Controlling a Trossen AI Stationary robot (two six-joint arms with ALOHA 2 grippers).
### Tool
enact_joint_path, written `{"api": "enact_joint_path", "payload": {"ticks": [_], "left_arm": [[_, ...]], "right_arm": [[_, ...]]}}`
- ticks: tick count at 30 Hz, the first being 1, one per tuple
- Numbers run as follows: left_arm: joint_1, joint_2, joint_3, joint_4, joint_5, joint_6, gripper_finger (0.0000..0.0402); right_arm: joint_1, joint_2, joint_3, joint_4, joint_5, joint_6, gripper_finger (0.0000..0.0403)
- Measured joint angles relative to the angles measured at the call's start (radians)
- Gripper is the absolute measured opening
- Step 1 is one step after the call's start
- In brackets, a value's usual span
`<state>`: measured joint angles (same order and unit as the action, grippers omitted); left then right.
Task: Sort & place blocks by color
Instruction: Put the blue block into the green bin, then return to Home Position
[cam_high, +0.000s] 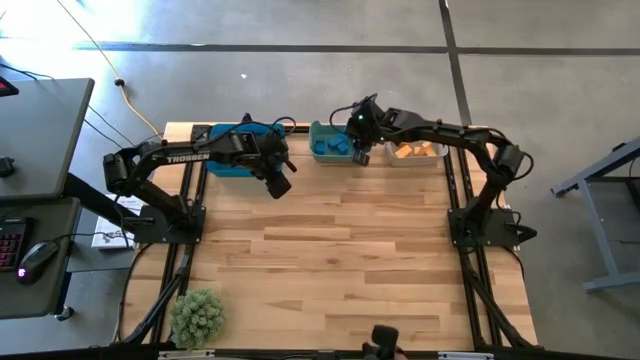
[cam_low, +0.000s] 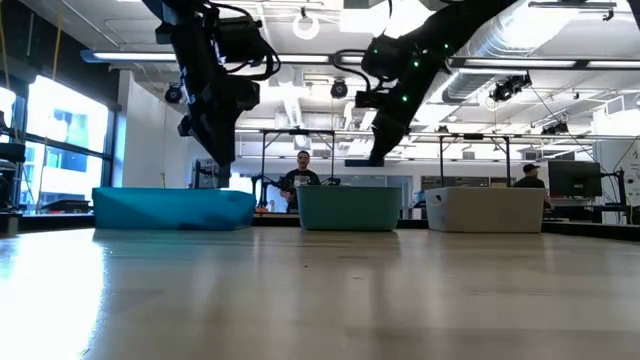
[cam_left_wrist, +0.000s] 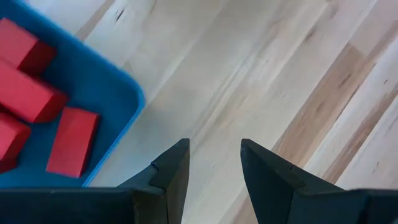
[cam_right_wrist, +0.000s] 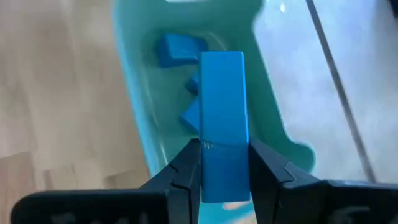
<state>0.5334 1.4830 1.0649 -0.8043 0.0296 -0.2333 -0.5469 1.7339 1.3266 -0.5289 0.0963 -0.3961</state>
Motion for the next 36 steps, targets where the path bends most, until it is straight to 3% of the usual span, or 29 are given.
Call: {"api": "enact_joint_path", "payload": {"ticks": [4,12,23,26,36], "left_arm": [[-0.029,0.000,0.000,0.059,0.000,0.000,0.0132],[-0.089,-0.018,0.000,0.109,0.020,-0.023,0.0132],[-0.133,-0.234,-0.017,0.120,0.045,-0.086,0.0132],[-0.160,-0.333,-0.080,0.193,0.037,-0.129,0.0132],[-0.326,-0.678,-0.450,0.607,0.028,-0.261,0.0132]], "right_arm": [[-0.031,0.007,0.000,0.011,-0.014,0.053,0.0080],[-0.034,0.007,0.000,0.053,0.005,0.084,0.0159],[0.004,-0.022,0.000,0.046,0.008,0.211,0.0168],[0.029,-0.055,0.000,0.043,0.008,0.265,0.0168],[0.135,-0.208,0.000,0.075,0.008,0.341,0.0169]]}}
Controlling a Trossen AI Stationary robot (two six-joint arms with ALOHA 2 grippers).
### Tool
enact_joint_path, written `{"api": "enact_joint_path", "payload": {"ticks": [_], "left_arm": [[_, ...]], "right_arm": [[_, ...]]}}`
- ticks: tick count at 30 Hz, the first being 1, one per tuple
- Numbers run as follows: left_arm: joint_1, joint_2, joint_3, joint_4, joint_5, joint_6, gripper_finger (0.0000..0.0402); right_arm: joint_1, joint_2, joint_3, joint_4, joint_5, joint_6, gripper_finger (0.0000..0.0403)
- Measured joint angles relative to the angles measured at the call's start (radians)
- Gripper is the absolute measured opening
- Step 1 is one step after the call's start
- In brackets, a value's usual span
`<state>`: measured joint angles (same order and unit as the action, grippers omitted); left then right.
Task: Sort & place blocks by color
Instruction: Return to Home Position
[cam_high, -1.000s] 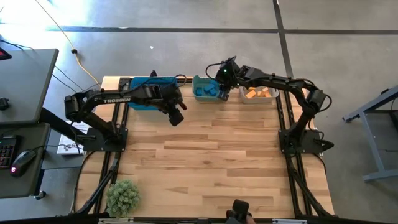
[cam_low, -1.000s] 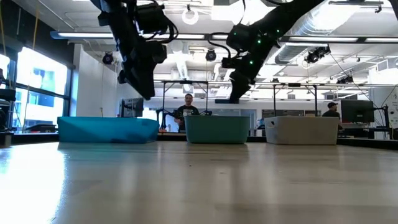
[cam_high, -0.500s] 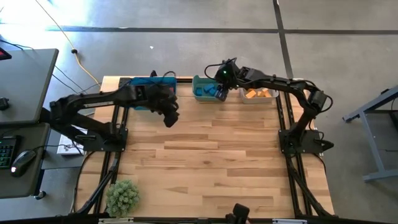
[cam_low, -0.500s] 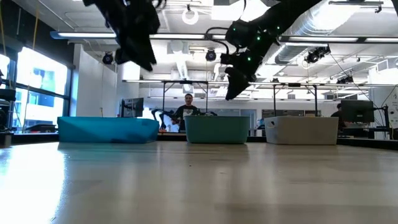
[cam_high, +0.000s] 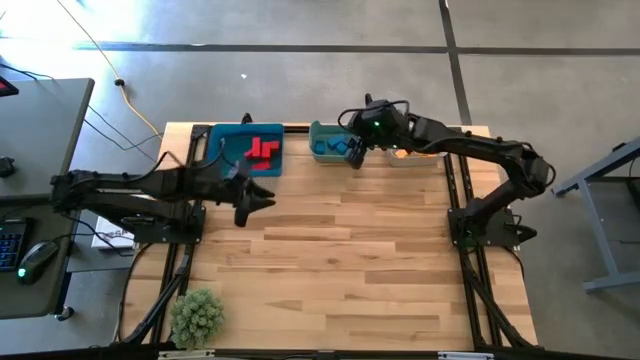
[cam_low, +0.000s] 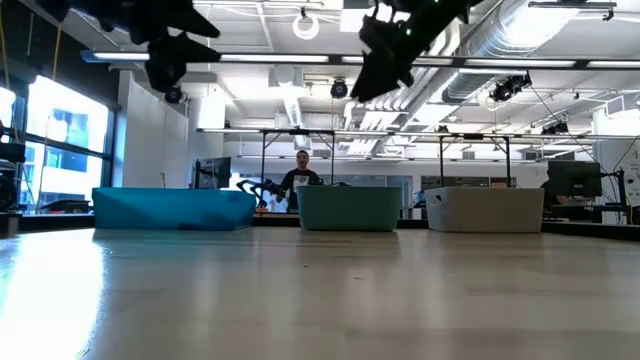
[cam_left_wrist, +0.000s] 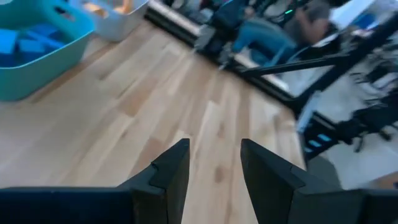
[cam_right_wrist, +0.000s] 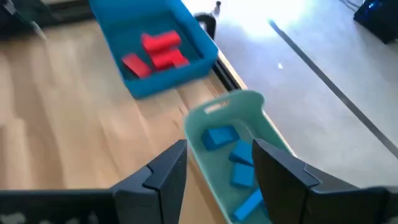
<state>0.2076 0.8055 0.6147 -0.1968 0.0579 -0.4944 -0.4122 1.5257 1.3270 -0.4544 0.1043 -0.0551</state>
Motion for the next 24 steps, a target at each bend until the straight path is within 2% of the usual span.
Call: {"api": "enact_joint_path", "payload": {"ticks": [9,17,24], "left_arm": [[-0.140,-0.209,-0.230,0.169,-0.051,0.121,0.0132],[-0.166,-0.357,-0.473,0.395,-0.055,0.103,0.0132],[-0.165,-0.483,-0.550,0.382,-0.047,0.118,0.0132]], "right_arm": [[0.073,-0.069,0.000,0.011,-0.006,0.178,0.0170],[0.142,-0.136,0.000,0.011,-0.053,0.348,0.0170],[0.187,-0.196,0.000,0.008,-0.053,0.397,0.0170]]}}
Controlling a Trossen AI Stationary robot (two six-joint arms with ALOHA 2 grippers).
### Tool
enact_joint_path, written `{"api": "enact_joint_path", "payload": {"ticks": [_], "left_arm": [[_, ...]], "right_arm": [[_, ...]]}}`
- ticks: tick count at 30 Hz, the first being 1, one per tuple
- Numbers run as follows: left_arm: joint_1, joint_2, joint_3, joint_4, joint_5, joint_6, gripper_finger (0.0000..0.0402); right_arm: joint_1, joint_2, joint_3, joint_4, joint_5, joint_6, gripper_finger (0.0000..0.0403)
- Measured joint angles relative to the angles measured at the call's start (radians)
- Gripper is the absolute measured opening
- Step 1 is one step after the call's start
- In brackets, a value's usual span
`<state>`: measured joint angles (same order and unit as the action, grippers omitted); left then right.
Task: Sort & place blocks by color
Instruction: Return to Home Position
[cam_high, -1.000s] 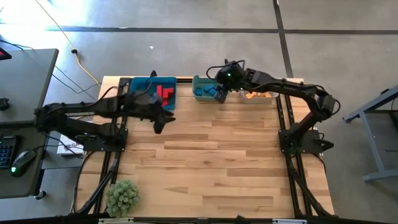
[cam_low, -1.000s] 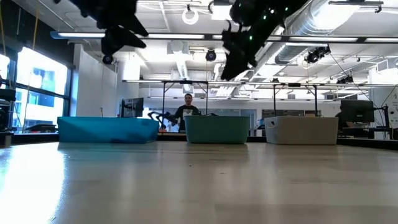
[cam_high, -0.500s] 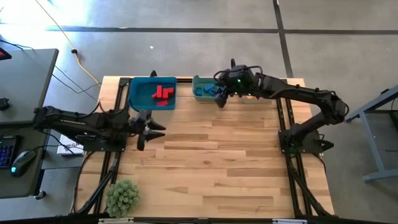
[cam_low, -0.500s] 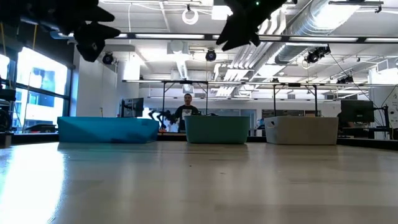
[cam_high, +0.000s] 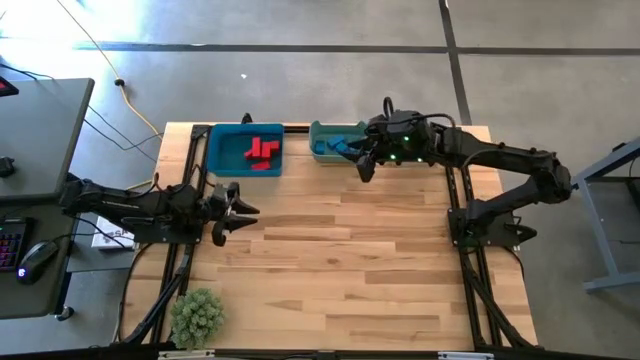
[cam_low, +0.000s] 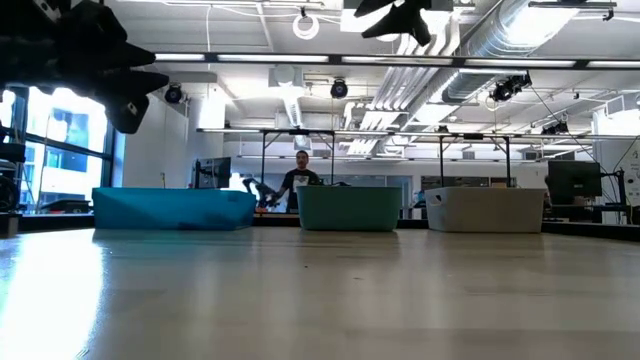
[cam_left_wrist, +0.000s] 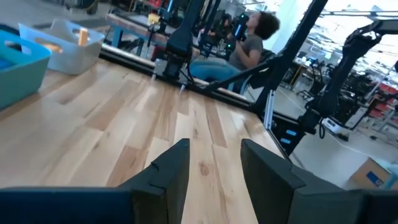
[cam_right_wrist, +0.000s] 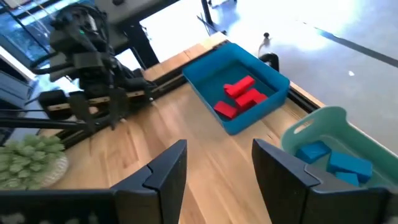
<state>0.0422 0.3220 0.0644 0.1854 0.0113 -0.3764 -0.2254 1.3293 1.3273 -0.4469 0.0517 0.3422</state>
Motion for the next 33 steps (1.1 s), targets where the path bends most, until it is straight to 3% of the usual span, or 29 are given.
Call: {"api": "enact_joint_path", "payload": {"ticks": [8,14,21,25,33], "left_arm": [[0.025,-0.114,-0.044,-0.017,-0.026,0.025,0.0132],[0.061,-0.158,-0.049,-0.177,-0.052,0.004,0.0131],[0.106,-0.159,-0.049,-0.171,-0.112,-0.032,0.0131],[0.140,-0.152,-0.049,-0.170,-0.130,-0.025,0.0131],[0.202,-0.152,-0.049,-0.169,-0.132,-0.024,0.0131]], "right_arm": [[0.027,-0.082,0.000,-0.094,0.000,-0.022,0.0170],[0.030,-0.179,0.000,-0.303,-0.001,-0.115,0.0170],[0.030,-0.341,0.000,-0.495,0.059,-0.185,0.0170],[0.030,-0.454,0.000,-0.535,0.124,-0.213,0.0170],[0.030,-0.673,-0.041,-0.534,0.128,-0.255,0.0170]]}}
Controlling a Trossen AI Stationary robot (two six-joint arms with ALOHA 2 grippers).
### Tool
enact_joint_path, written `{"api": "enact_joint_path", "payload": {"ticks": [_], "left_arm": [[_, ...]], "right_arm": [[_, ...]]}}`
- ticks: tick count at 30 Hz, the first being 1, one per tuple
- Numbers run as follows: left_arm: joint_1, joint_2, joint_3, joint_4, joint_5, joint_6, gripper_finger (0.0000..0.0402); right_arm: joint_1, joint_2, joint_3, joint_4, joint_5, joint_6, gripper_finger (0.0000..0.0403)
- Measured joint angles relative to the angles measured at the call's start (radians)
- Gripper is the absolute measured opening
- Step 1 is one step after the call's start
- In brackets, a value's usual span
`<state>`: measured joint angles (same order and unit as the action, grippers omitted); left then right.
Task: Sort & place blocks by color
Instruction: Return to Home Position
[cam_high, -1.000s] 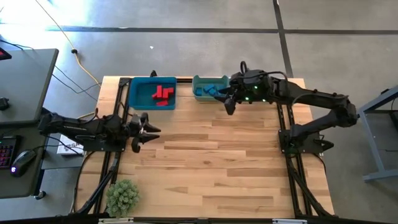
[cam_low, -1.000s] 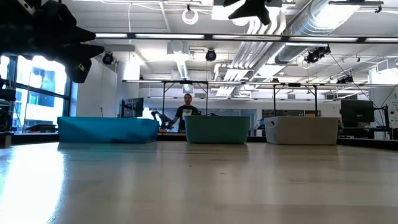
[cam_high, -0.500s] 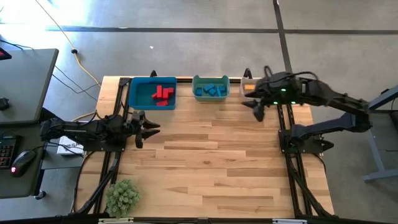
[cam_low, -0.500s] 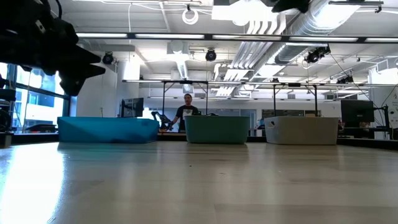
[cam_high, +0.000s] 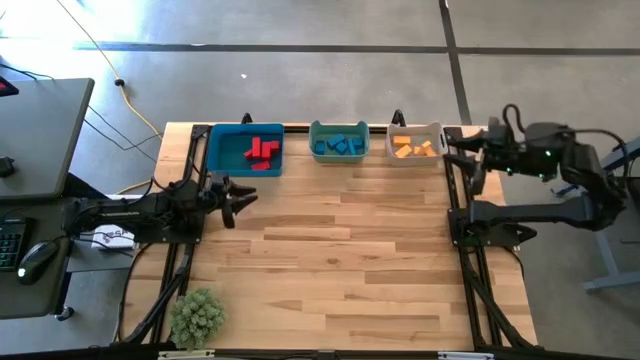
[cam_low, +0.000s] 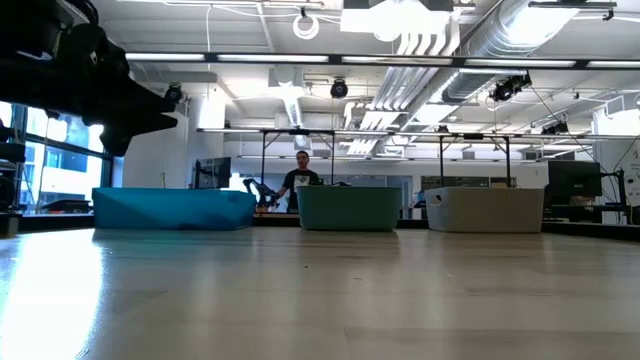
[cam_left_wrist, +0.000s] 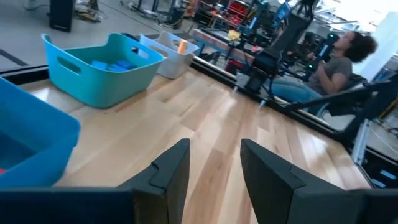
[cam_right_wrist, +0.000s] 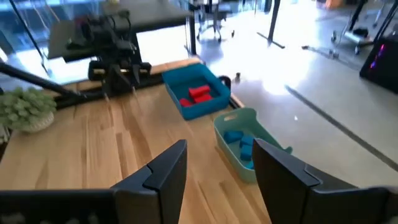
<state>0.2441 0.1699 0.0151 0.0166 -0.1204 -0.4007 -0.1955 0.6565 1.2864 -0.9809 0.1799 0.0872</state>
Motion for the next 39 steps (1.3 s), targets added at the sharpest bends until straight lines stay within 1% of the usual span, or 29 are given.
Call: {"api": "enact_joint_path", "payload": {"ticks": [2,4,8,11,15,18,21,23,39], "left_arm": [[0.010,0.000,0.000,0.000,0.000,0.000,0.0131],[0.018,0.000,0.000,0.000,0.000,0.001,0.0131],[0.019,0.000,0.000,0.000,0.000,0.001,0.0131],[0.018,0.000,0.000,0.000,0.001,0.002,0.0131],[0.018,0.000,0.000,0.000,0.001,0.002,0.0131],[0.018,0.000,0.000,0.000,0.001,0.003,0.0131],[0.018,0.000,0.000,0.000,0.001,0.003,0.0131],[0.018,0.000,0.000,0.000,0.001,0.001,0.0131],[0.018,0.000,0.001,0.000,0.003,0.001,0.0131]], "right_arm": [[0.000,-0.078,-0.084,0.048,0.002,0.005,0.0170],[0.000,-0.164,-0.197,0.126,0.003,0.035,0.0170],[0.000,-0.326,-0.442,0.321,-0.027,0.098,0.0170],[0.000,-0.418,-0.597,0.460,-0.085,0.143,0.0170],[0.000,-0.498,-0.746,0.604,-0.207,0.187,0.0170],[0.000,-0.530,-0.840,0.707,-0.300,0.224,0.0170],[0.000,-0.542,-0.915,0.779,-0.402,0.226,0.0170],[0.000,-0.542,-0.951,0.803,-0.440,0.223,0.0170],[0.000,-0.542,-1.158,0.950,-0.451,0.193,0.0170]]}}
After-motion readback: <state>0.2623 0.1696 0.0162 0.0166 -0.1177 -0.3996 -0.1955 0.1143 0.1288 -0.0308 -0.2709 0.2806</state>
